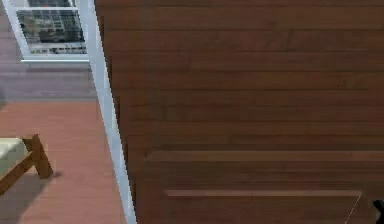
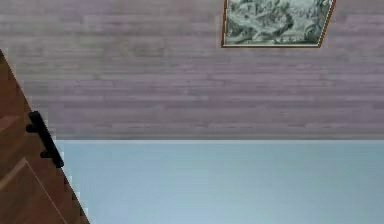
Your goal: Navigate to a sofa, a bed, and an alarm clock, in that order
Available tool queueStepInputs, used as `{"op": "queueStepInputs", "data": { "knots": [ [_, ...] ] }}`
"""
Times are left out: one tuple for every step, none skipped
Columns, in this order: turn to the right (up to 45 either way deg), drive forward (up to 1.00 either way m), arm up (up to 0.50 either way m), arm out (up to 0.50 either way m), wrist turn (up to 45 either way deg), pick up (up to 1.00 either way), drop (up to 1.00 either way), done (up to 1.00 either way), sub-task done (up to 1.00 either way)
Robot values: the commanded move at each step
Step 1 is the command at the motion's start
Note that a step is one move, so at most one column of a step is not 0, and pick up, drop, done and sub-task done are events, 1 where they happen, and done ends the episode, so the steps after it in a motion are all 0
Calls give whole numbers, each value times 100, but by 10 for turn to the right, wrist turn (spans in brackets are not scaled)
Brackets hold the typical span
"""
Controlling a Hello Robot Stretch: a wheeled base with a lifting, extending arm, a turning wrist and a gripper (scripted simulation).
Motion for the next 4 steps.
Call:
{"op": "queueStepInputs", "data": {
  "knots": [
    [-450,0,0,0,0,0,0,0,0],
    [0,5,0,0,0,0,0,0,0],
    [0,35,0,0,0,0,0,0,0],
    [-390,0,0,0,0,0,0,0,0]
  ]
}}
